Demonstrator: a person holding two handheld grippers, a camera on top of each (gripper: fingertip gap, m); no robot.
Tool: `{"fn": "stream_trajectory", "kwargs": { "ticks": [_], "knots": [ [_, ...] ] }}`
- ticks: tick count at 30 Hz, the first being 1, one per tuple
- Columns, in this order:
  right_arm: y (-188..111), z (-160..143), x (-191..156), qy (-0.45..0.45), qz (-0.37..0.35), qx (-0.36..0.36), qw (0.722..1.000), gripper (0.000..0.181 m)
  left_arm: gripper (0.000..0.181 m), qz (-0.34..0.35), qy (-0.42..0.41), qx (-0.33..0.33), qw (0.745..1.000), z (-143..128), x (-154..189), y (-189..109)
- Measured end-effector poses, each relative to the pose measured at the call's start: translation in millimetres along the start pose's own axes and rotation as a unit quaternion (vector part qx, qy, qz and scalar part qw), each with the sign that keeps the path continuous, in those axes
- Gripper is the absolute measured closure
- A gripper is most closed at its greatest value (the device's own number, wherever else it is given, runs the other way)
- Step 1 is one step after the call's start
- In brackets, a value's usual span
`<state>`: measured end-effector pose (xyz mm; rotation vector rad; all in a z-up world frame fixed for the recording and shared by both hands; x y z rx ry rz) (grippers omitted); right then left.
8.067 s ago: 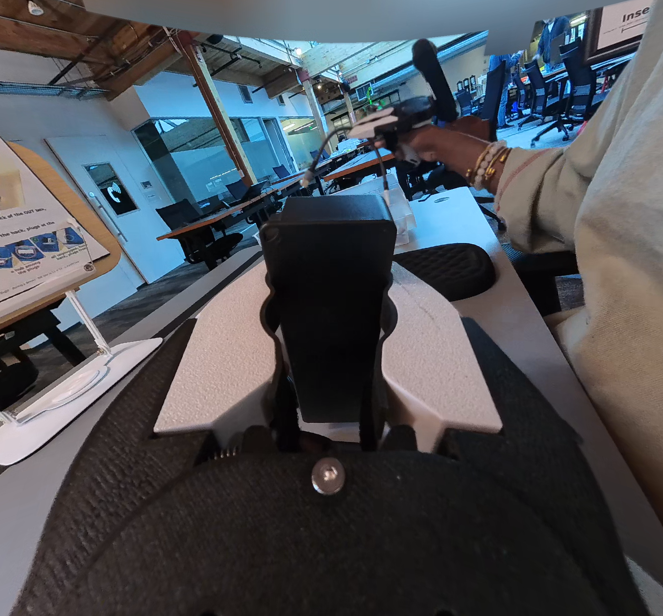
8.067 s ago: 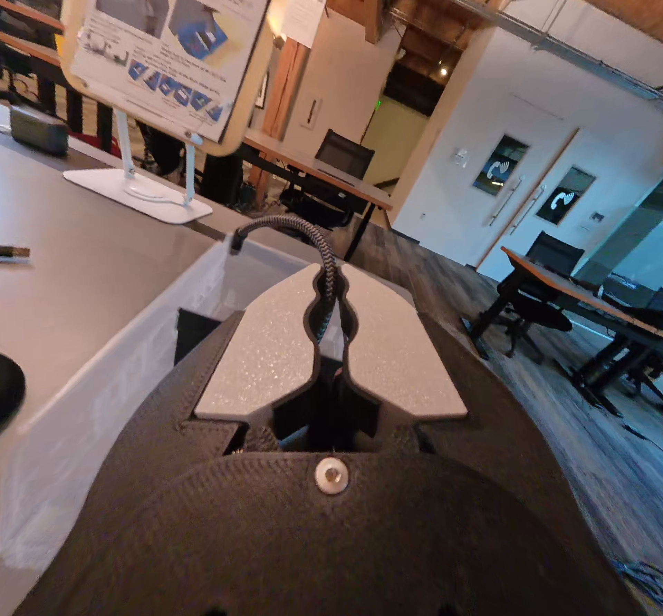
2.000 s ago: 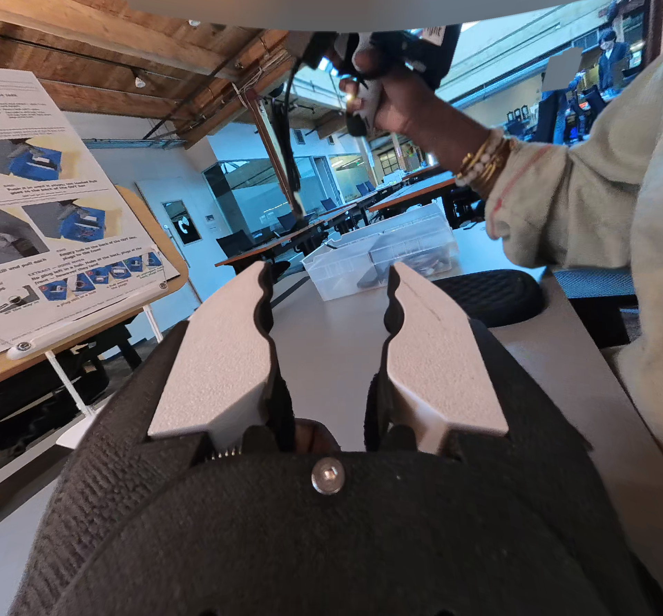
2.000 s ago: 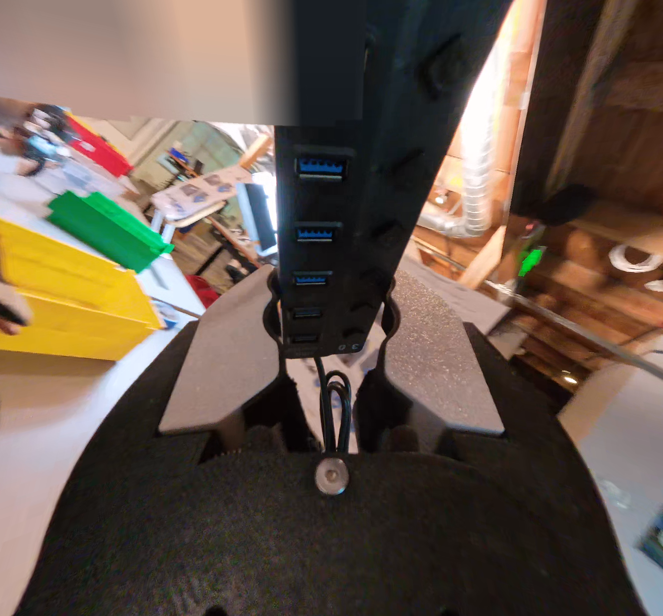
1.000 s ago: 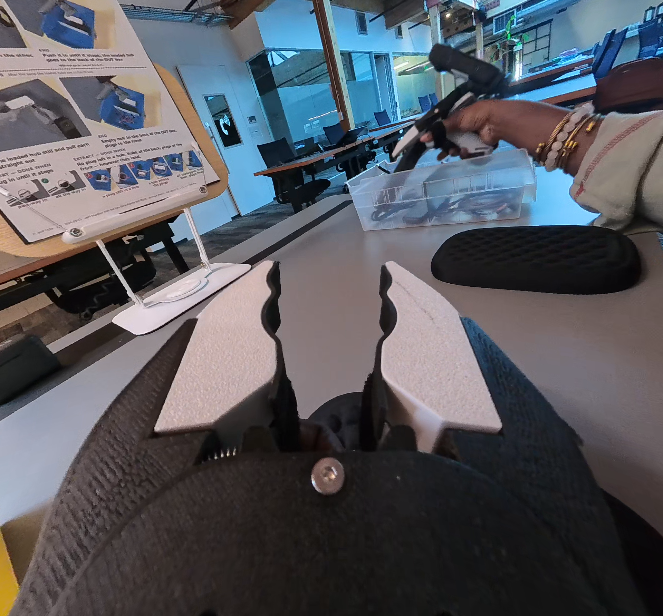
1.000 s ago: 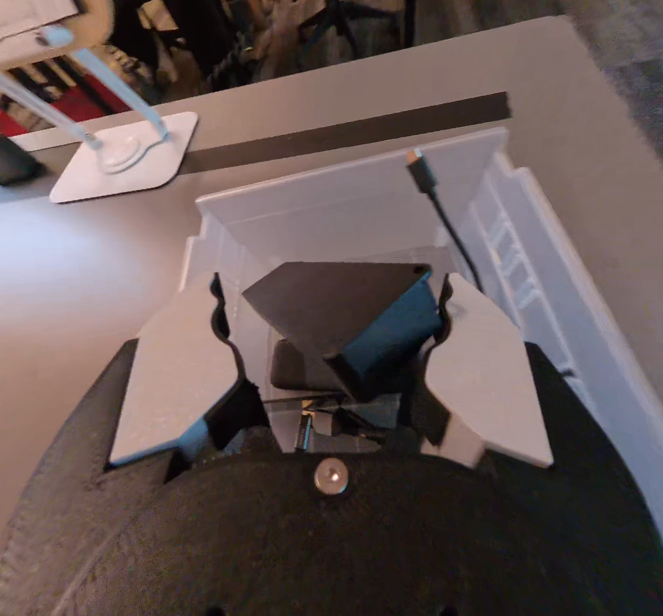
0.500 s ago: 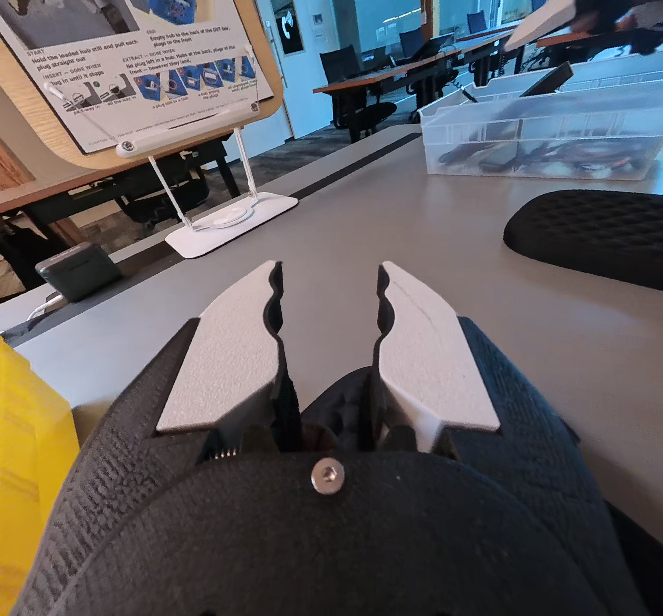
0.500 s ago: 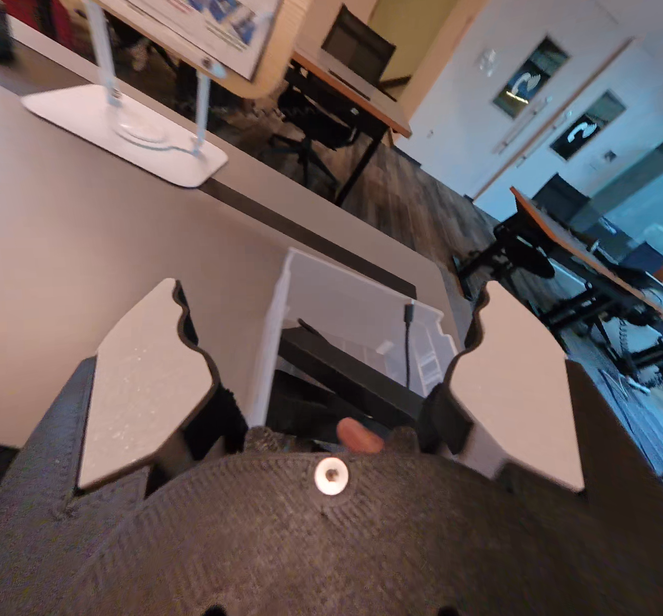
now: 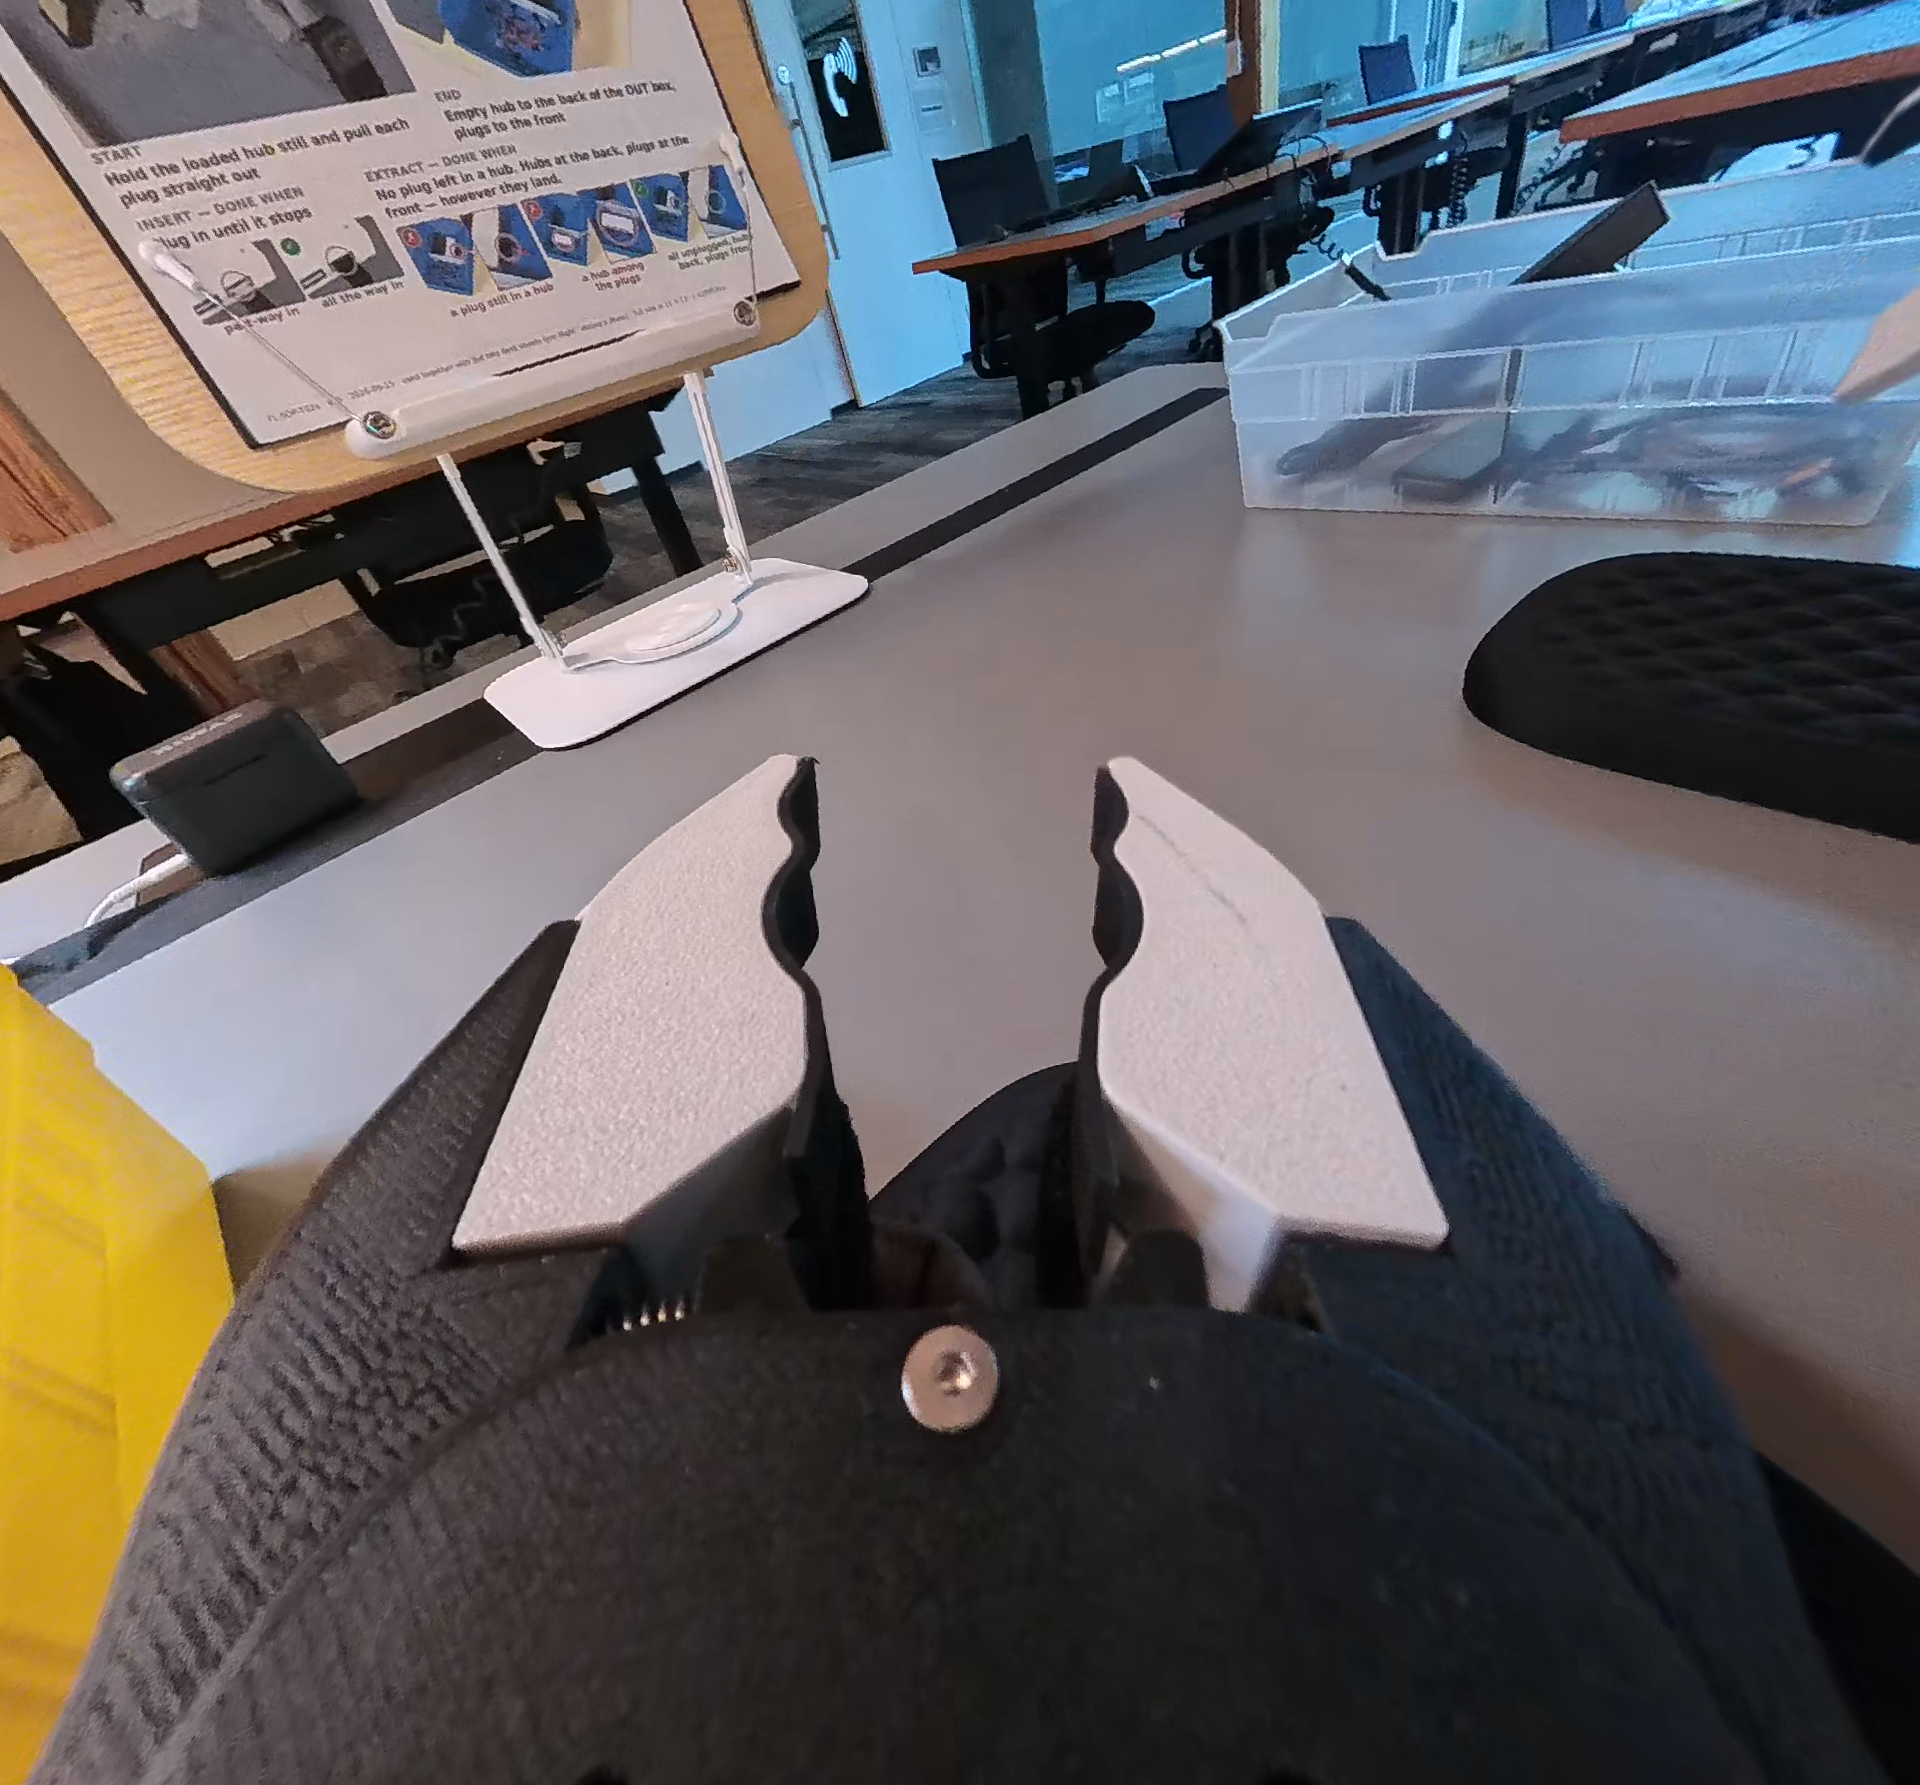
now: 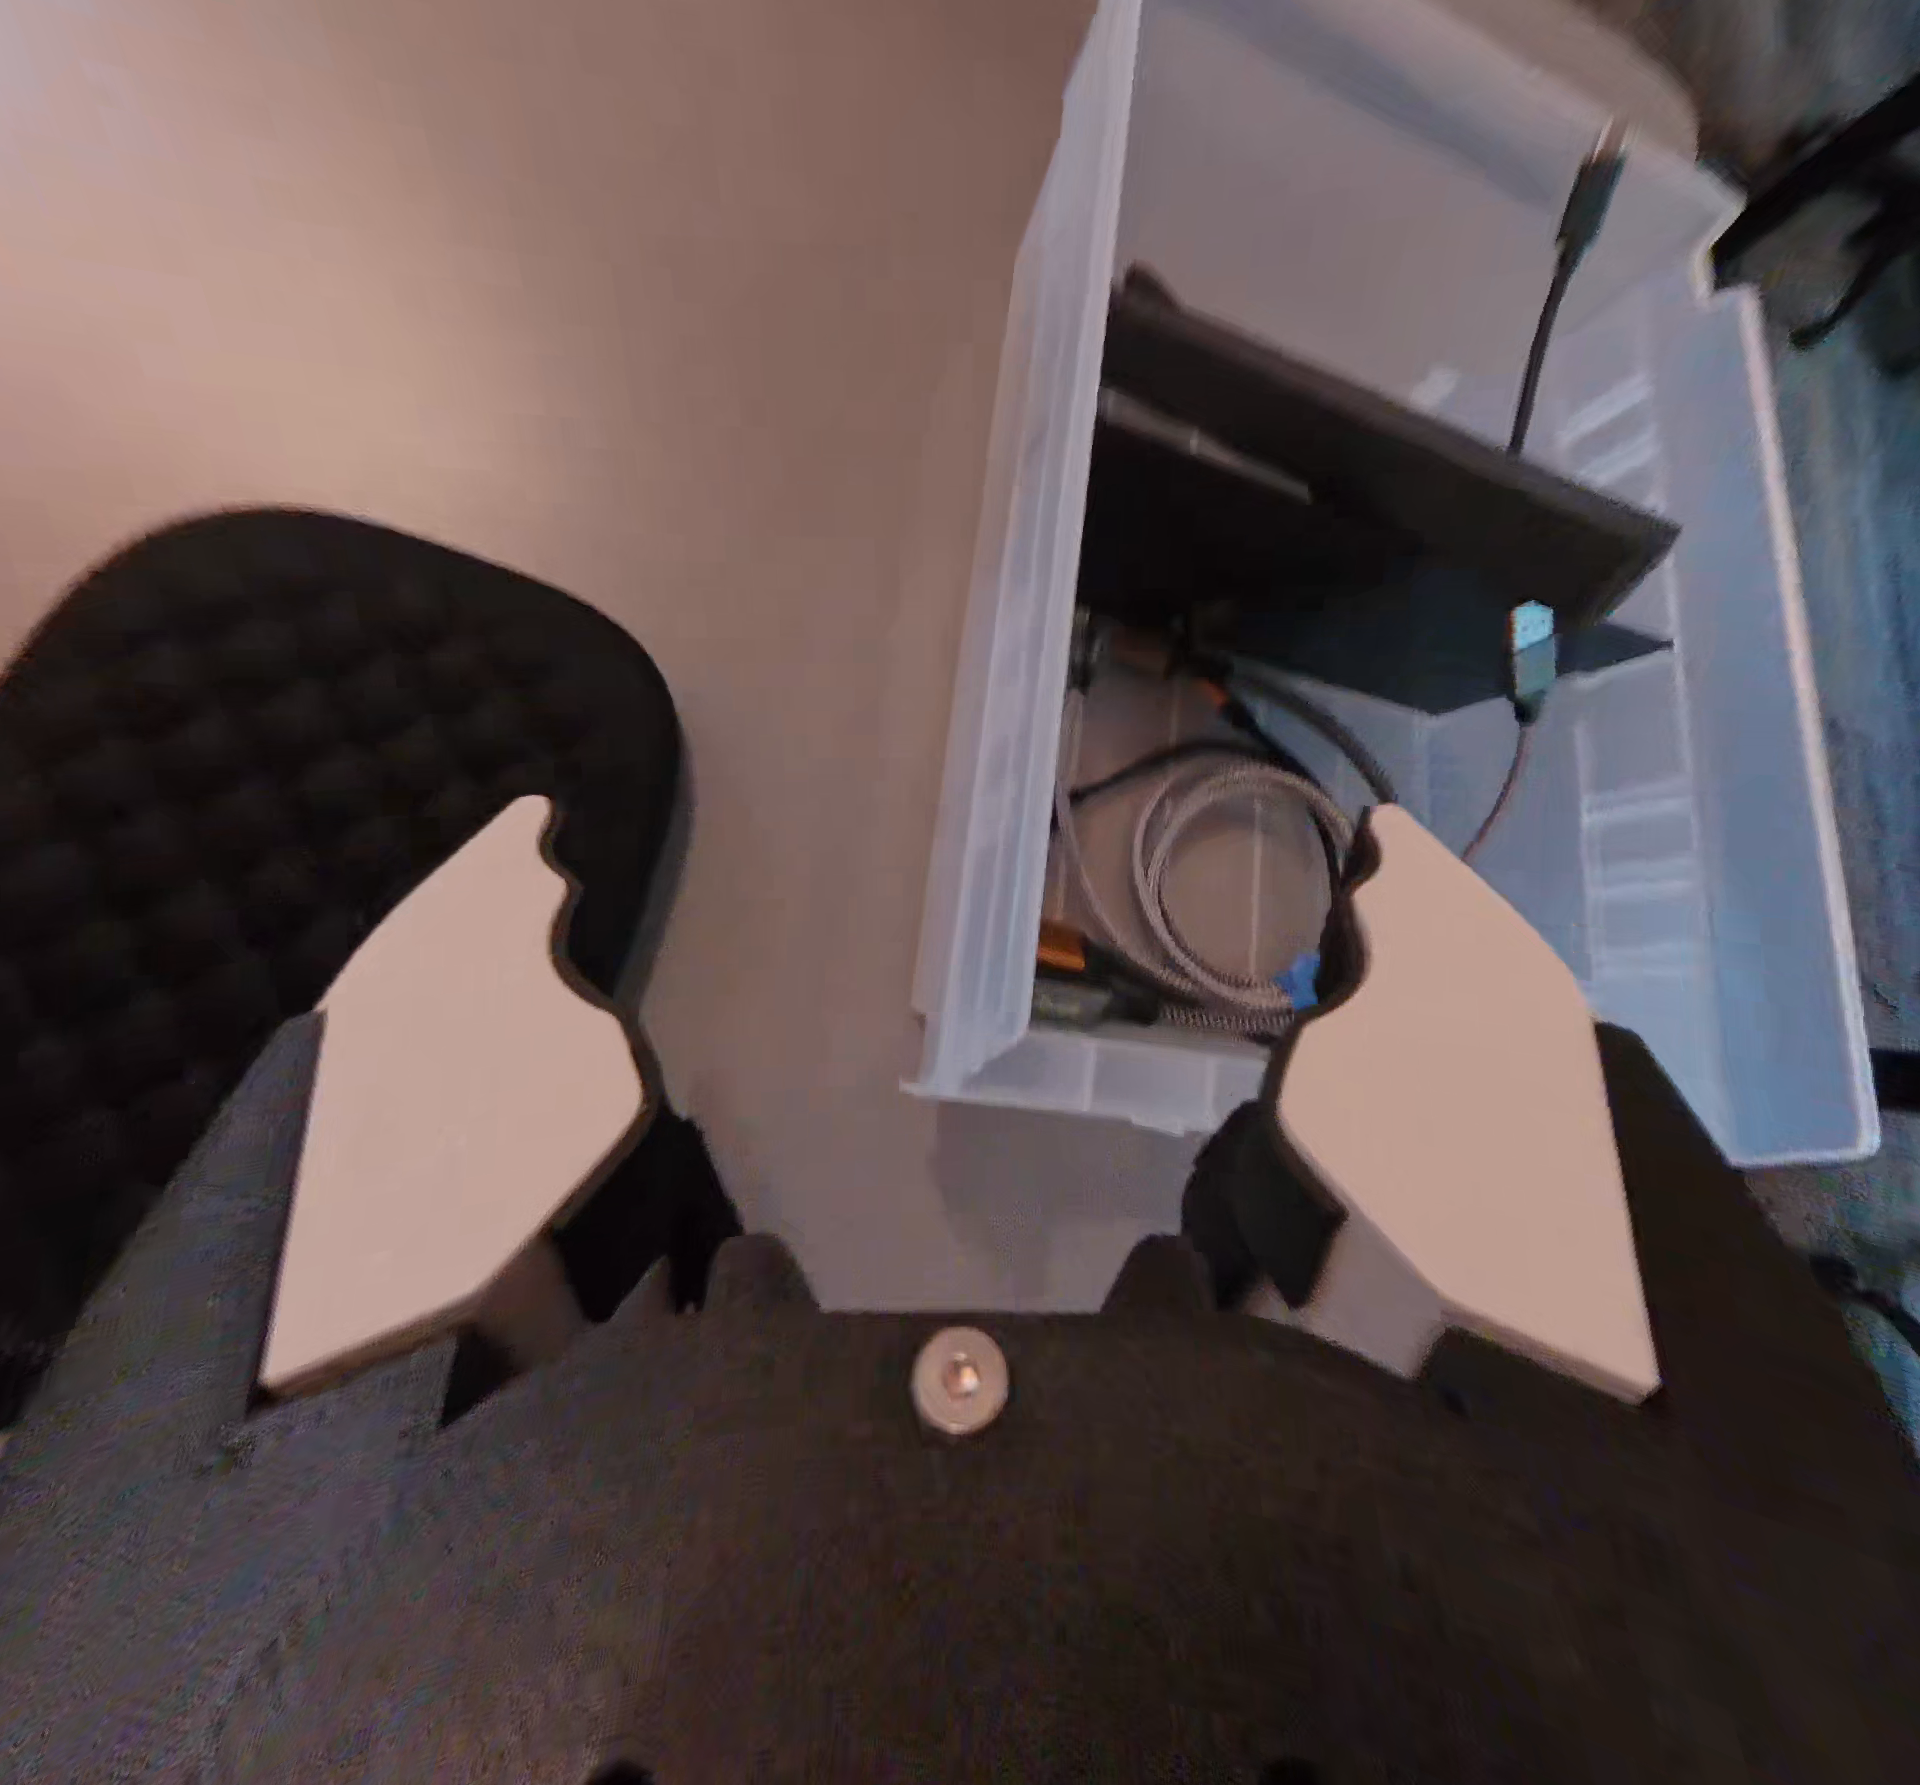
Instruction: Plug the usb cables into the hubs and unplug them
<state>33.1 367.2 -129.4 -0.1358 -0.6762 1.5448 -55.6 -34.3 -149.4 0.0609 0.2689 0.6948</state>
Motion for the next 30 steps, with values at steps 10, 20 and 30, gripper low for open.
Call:
{"fn": "stream_trajectory", "kwargs": {
  "ticks": [10,20,30],
  "knots": [
    [14,-19,-4,-0.088,-0.002,-0.056,0.995,0.170,0.130,-0.012,0.003,-0.004,1.000,-1,2,1],
    [74,24,-39,-0.149,0.017,0.033,0.988,0.165,0.130,-0.021,0.013,-0.011,1.000,-2,5,2],
    [110,81,-137,-0.118,0.106,0.091,0.983,0.154,0.130,-0.020,0.005,0.000,1.000,0,3,0]
  ]
}}
Point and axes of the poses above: each gripper's, where its closed fingertips meet, y out along the fingers, z out of its top, x = y × z across the jaws, the point moved 7 cm from there along -y, back along the fingers, and after that the axes turned 13 degrees about x, right-handed, at the moved point
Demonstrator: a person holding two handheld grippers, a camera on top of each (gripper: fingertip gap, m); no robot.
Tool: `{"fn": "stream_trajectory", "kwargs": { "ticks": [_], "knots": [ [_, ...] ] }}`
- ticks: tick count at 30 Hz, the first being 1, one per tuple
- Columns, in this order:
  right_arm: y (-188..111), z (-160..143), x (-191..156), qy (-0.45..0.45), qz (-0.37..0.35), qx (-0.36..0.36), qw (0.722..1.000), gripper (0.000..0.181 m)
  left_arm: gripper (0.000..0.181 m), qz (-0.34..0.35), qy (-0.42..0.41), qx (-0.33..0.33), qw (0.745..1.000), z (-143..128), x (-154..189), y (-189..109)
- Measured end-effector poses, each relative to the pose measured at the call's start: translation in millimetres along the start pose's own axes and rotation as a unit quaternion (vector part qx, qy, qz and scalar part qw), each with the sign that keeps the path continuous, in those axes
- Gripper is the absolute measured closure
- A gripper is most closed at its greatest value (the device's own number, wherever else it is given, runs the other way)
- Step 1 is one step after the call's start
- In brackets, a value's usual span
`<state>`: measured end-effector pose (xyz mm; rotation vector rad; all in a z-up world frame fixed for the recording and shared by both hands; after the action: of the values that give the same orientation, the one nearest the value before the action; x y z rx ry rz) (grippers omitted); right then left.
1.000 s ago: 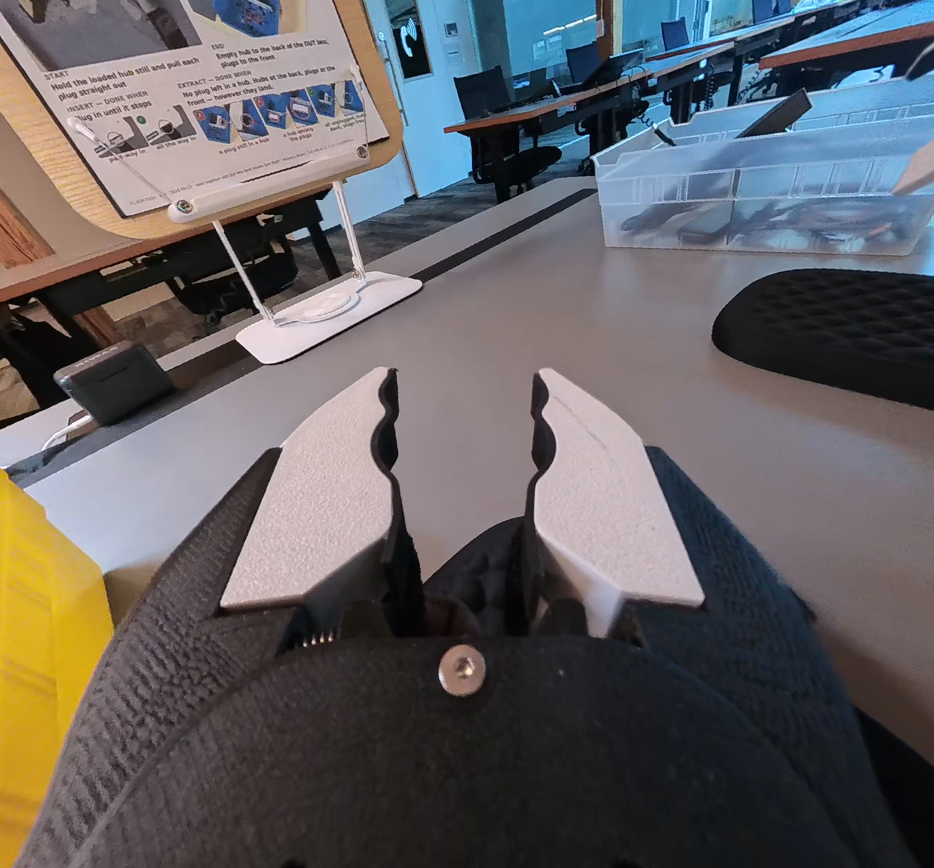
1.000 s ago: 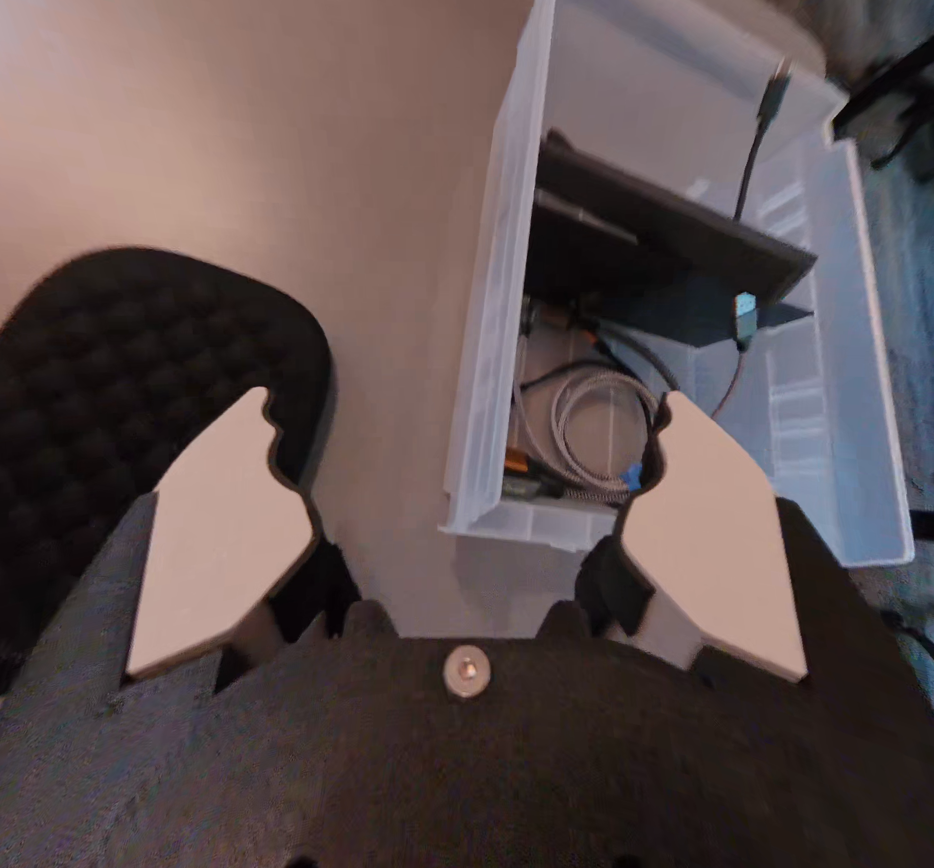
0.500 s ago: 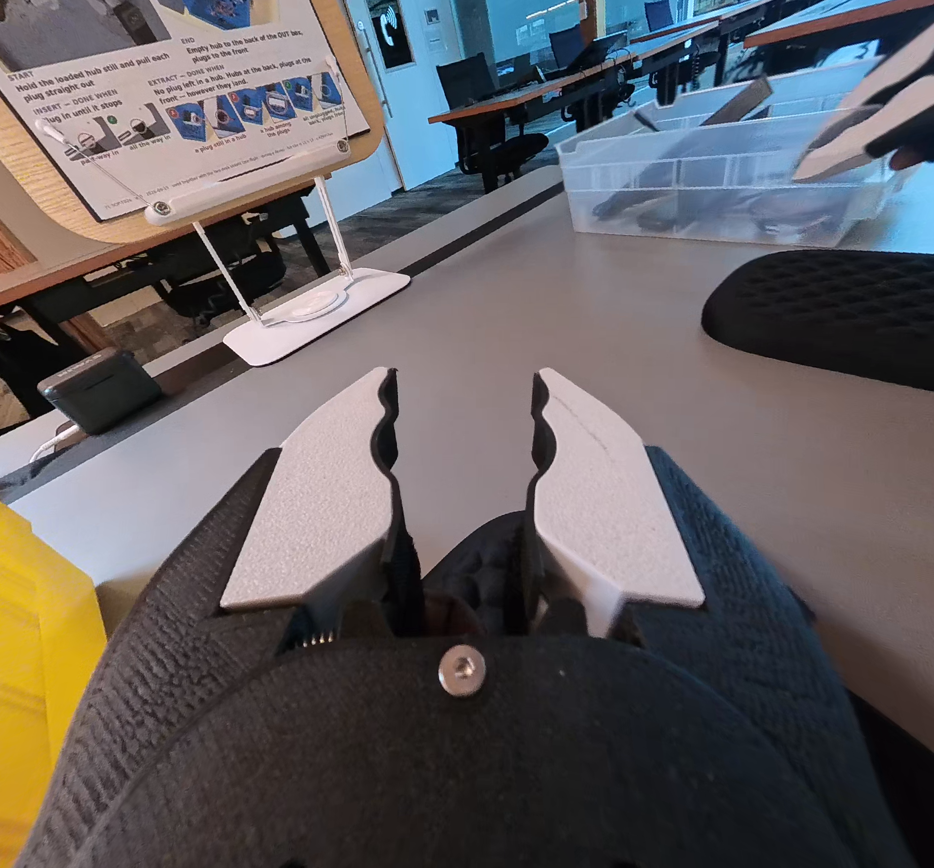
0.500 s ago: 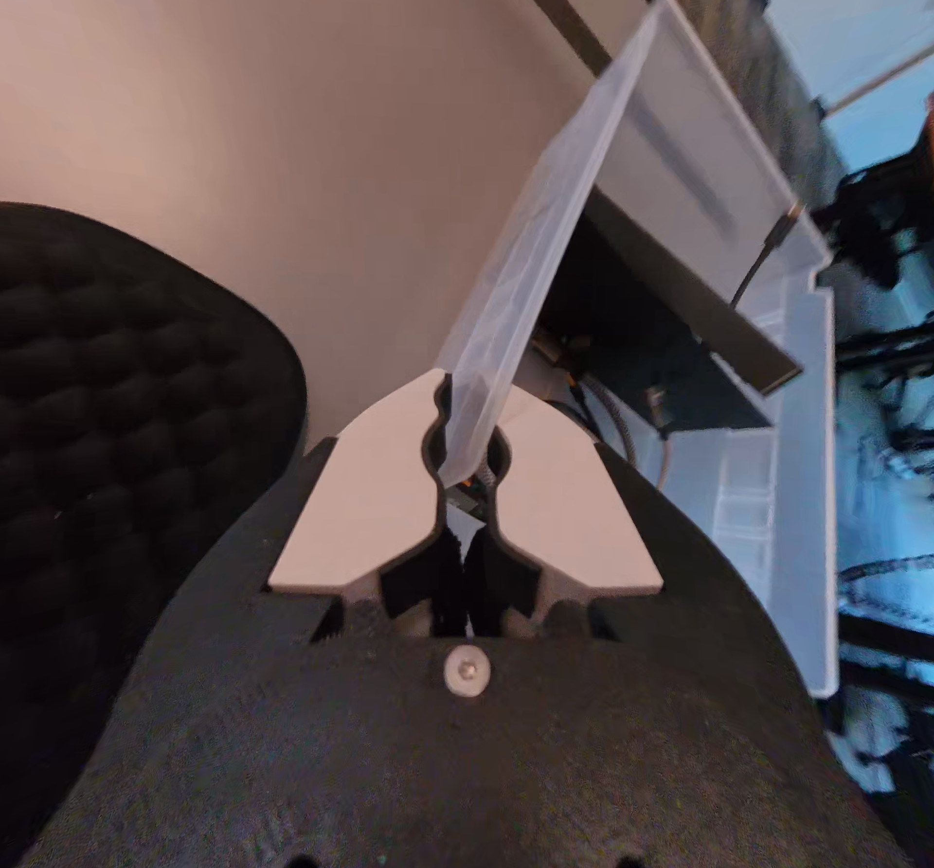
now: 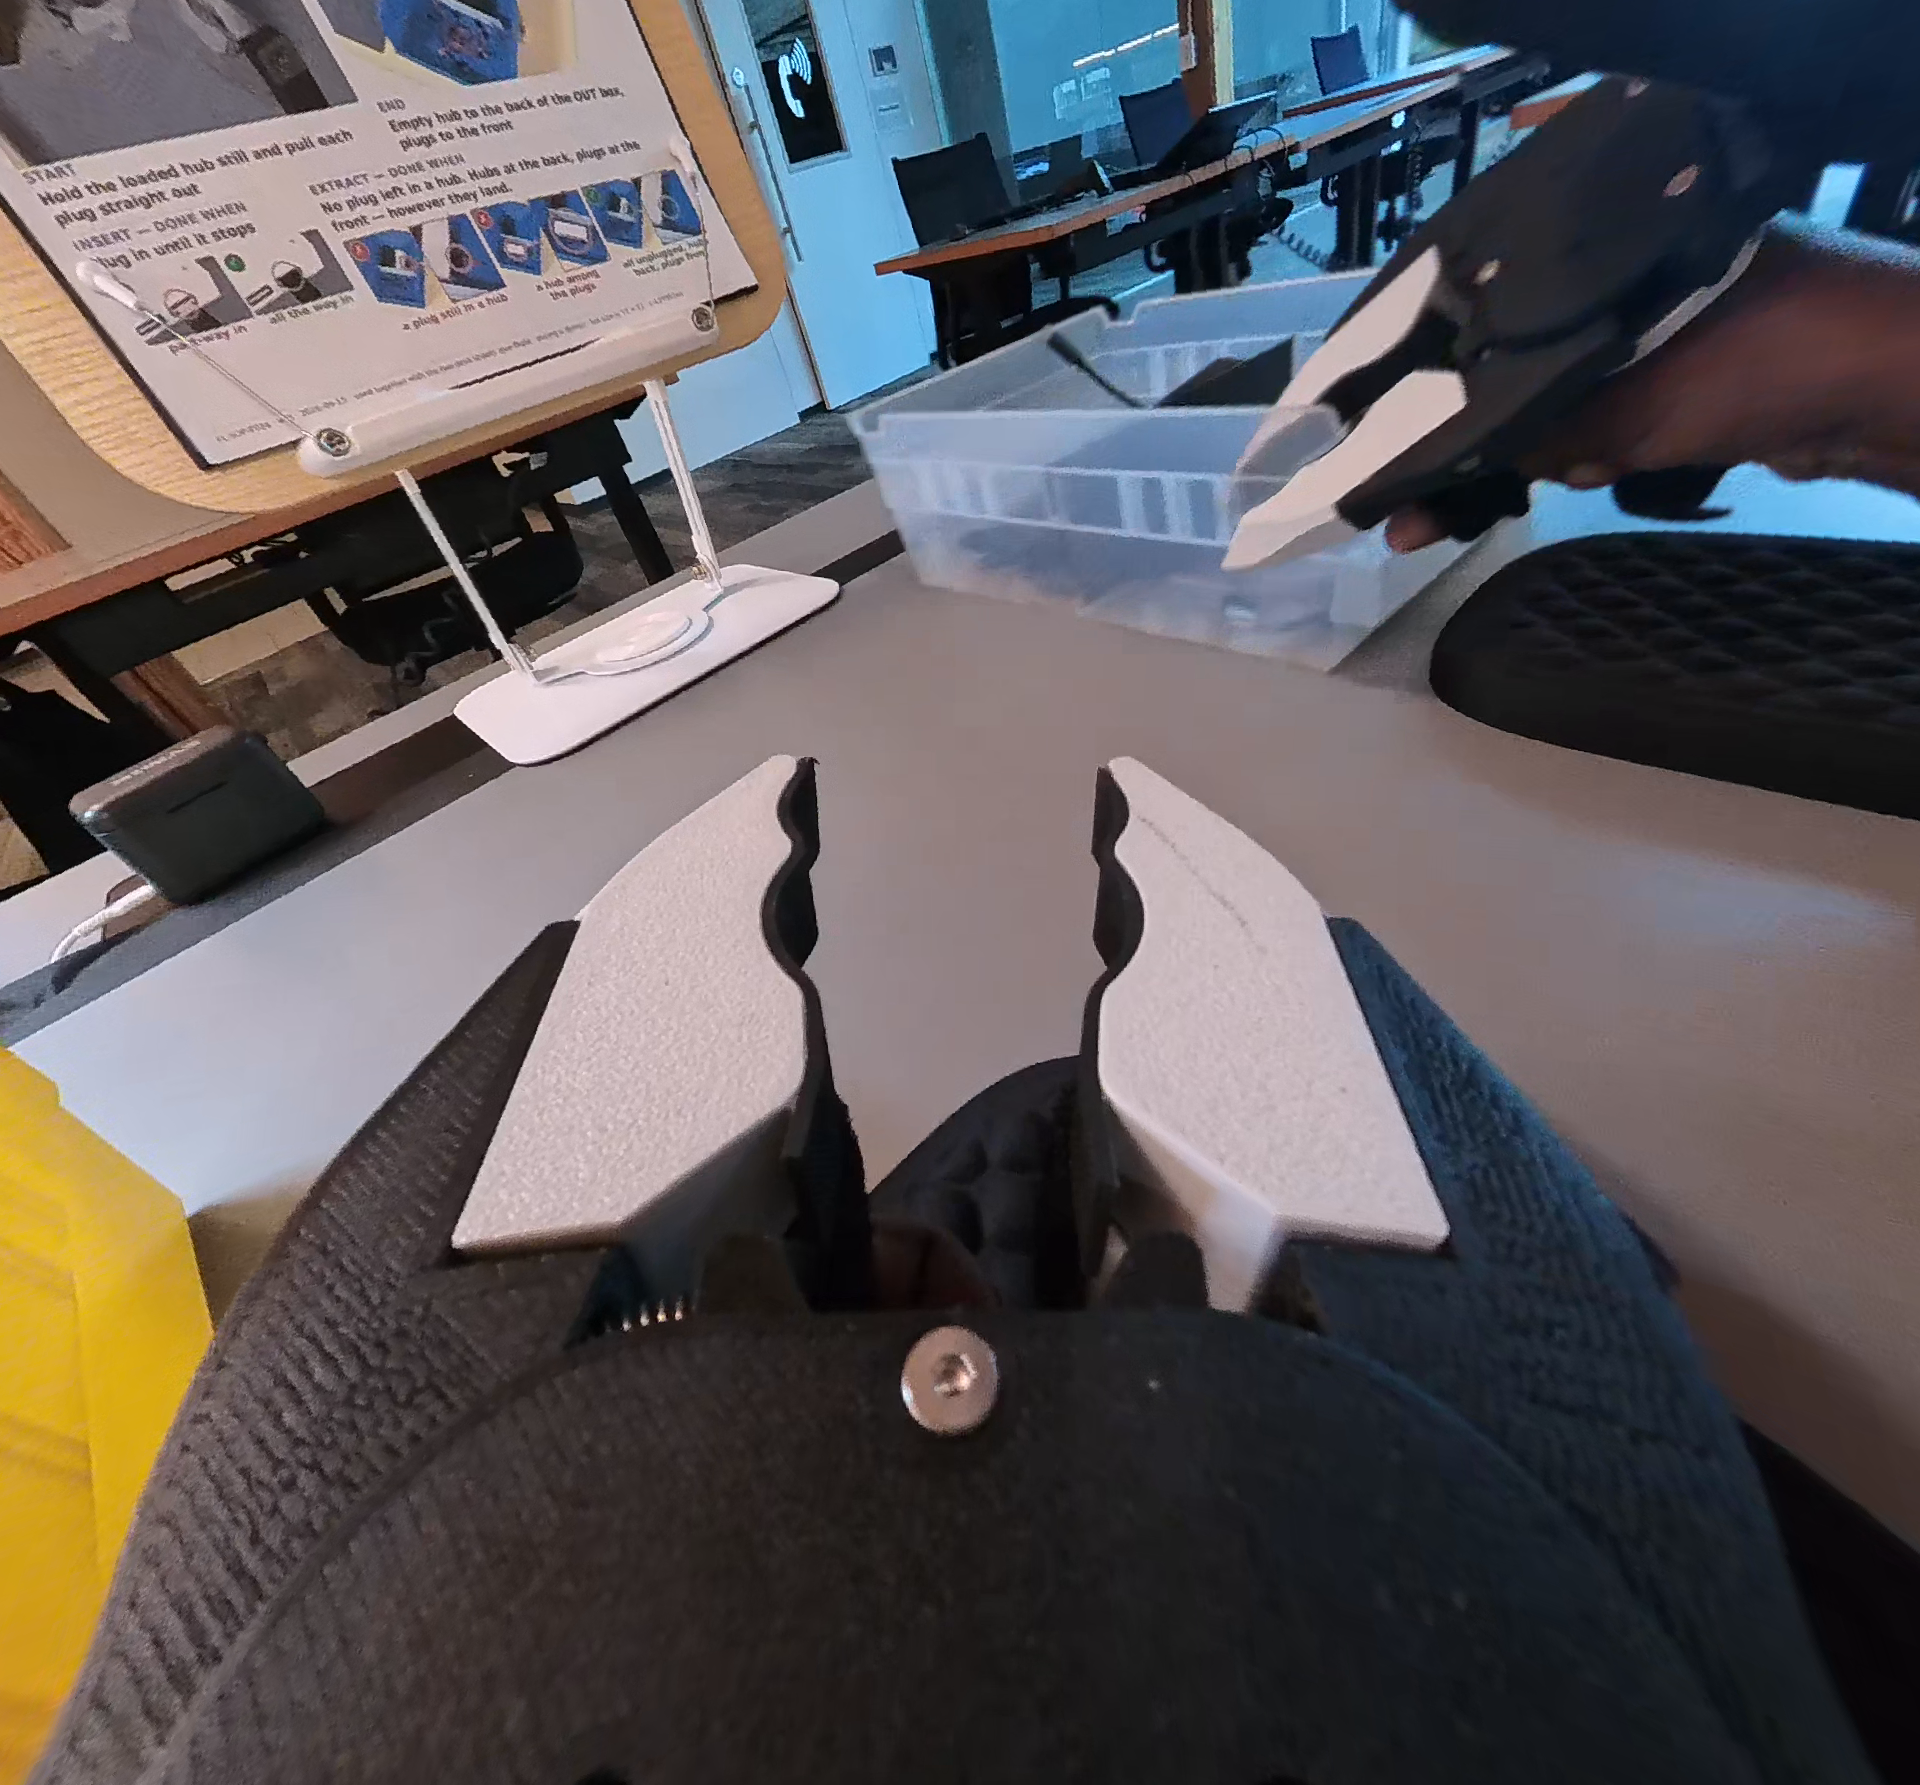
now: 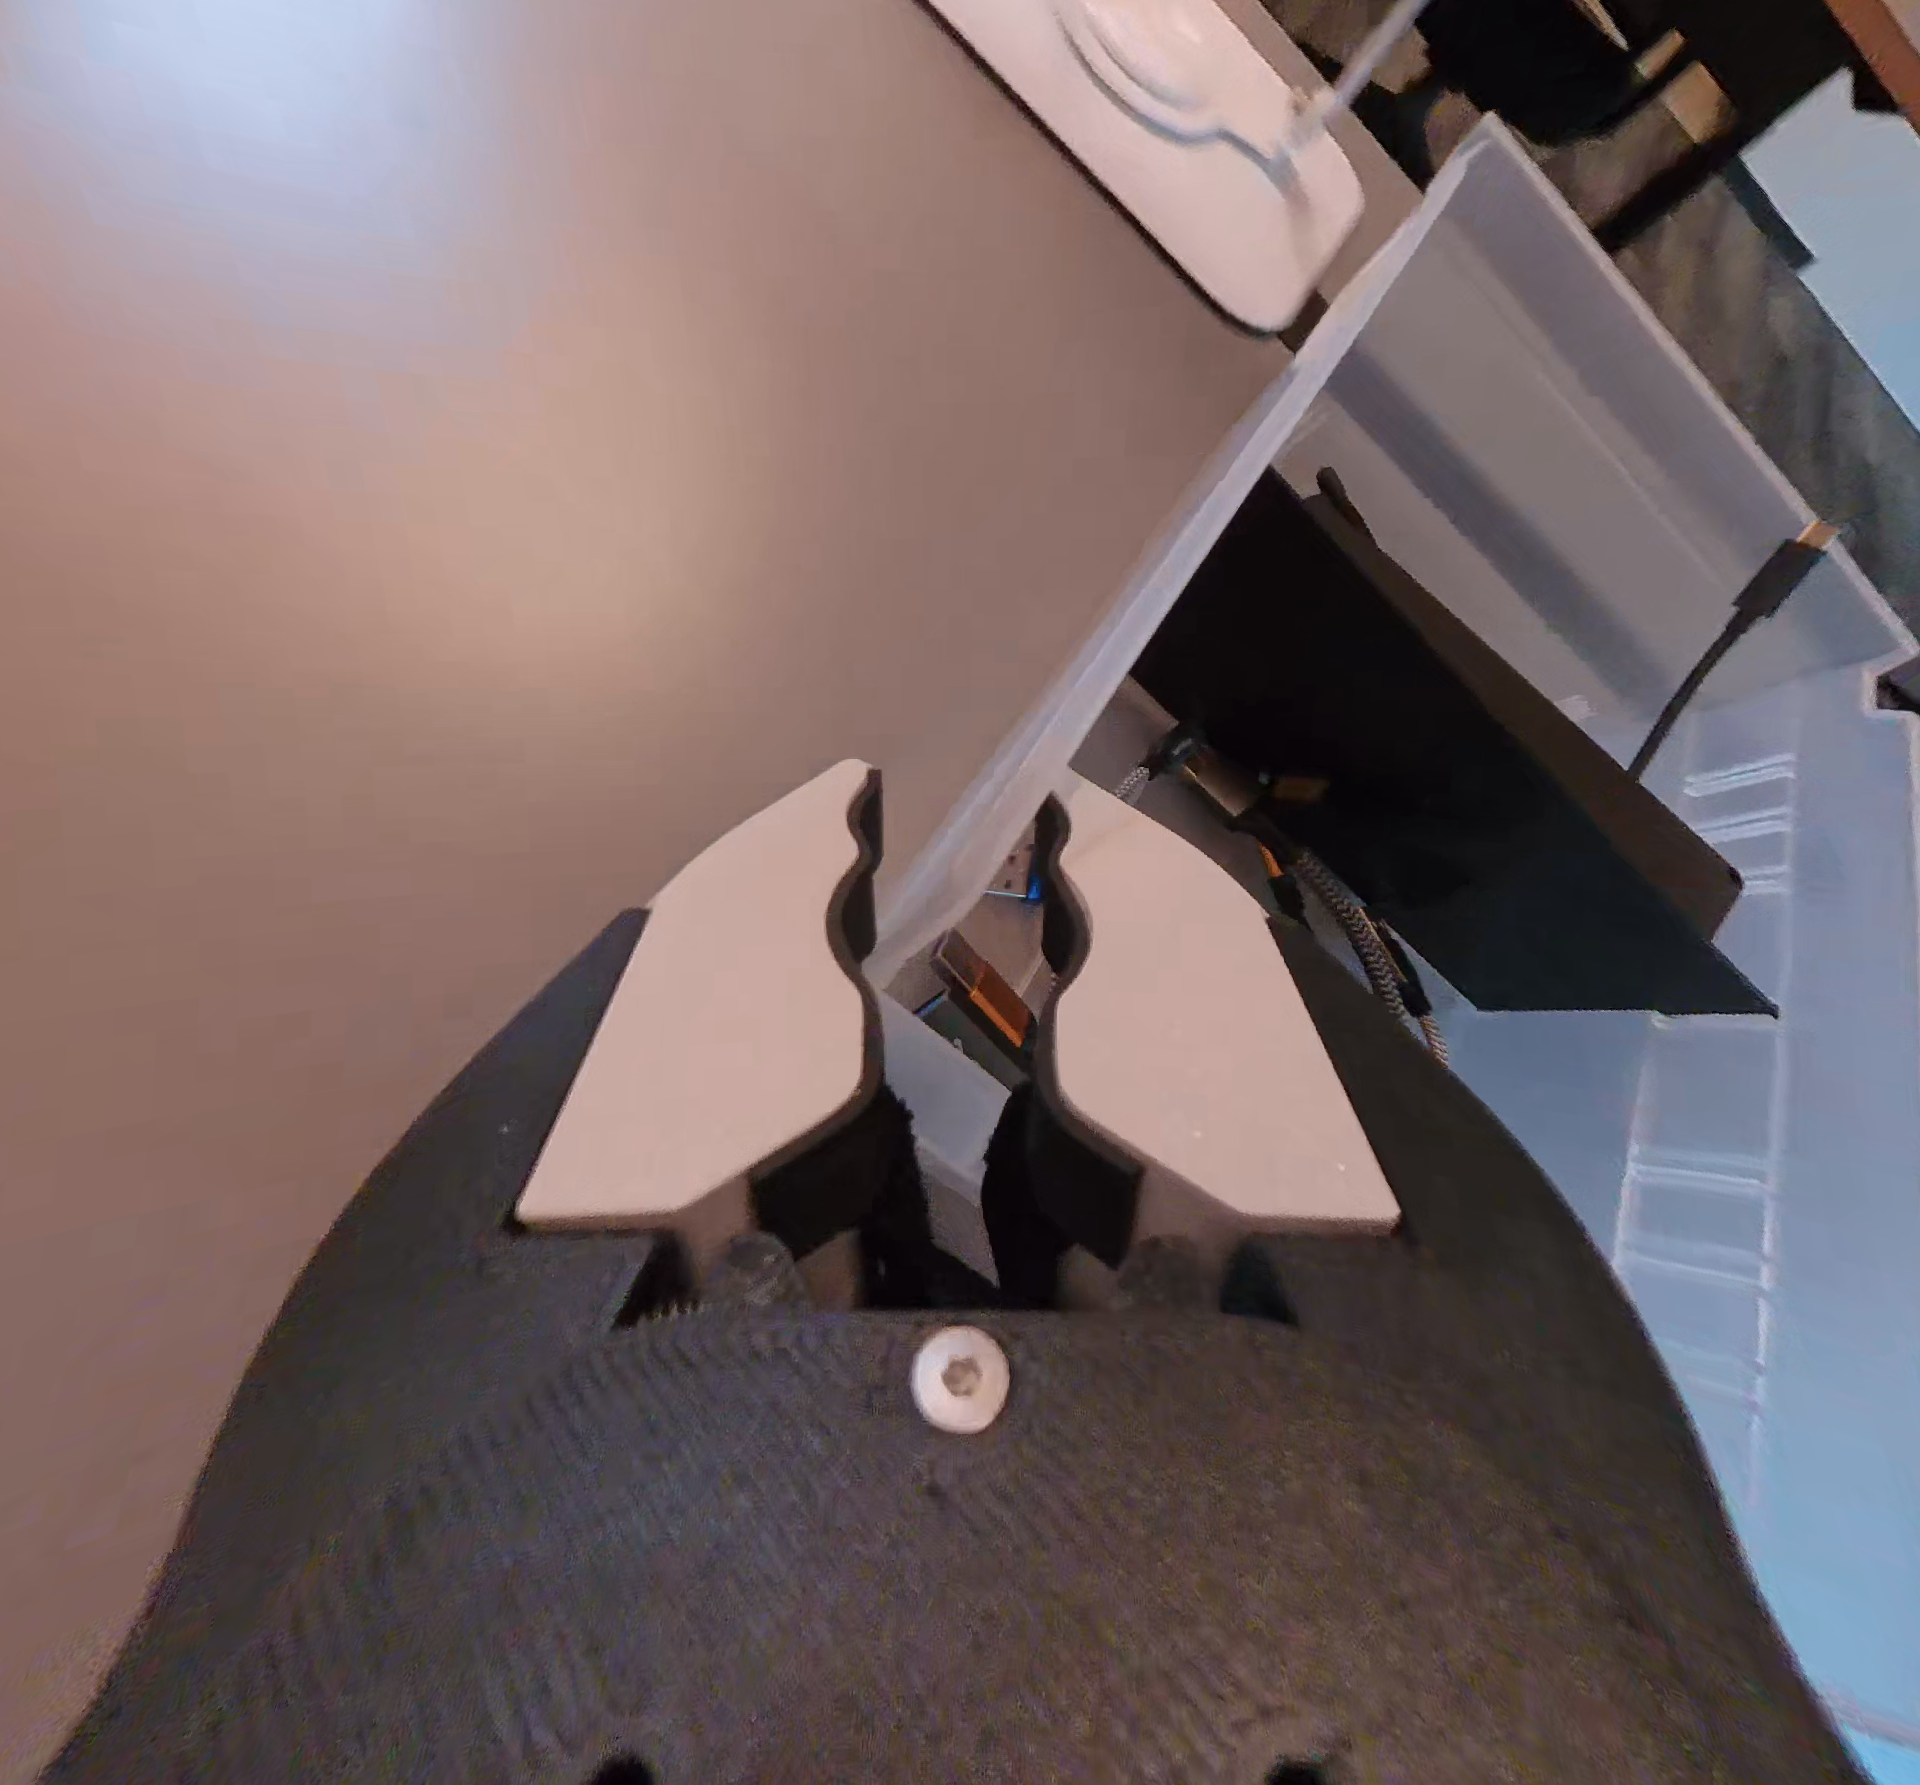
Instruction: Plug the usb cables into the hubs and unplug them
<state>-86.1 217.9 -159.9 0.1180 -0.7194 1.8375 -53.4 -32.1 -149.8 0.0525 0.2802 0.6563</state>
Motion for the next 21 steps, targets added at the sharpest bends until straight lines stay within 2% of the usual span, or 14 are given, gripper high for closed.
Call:
{"fn": "stream_trajectory", "kwargs": {
  "ticks": [10,12,13,15,19,21],
  "knots": [
    [41,69,-105,0.003,0.128,0.101,0.987,0.135,0.130,-0.019,-0.025,0.044,0.999,12,-3,-11],
    [48,80,-121,0.004,0.152,0.116,0.982,0.133,0.130,-0.006,-0.048,0.014,0.999,21,-12,-21],
    [51,85,-127,0.003,0.158,0.124,0.980,0.133,0.130,0.001,-0.061,-0.008,0.998,29,-17,-27],
    [58,93,-138,0.000,0.164,0.135,0.977,0.133,0.130,-0.033,-0.076,-0.009,0.997,52,-16,-44],
    [69,106,-155,0.004,0.187,0.160,0.969,0.133,0.130,-0.038,-0.037,0.050,0.997,104,-17,-88],
    [72,110,-163,0.003,0.210,0.182,0.961,0.132,0.131,-0.017,-0.016,0.081,0.996,122,-23,-112]
  ]
}}
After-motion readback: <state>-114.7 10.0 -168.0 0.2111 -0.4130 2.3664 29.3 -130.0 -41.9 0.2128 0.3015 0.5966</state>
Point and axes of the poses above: each gripper's, where its closed fingertips meet, y out along the fingers, z out of its top, x = y × z across the jaws, the point moved 7 cm from there along -y, back along the fingers, and after that the axes turned 13 degrees about x, right-handed, at the moved point
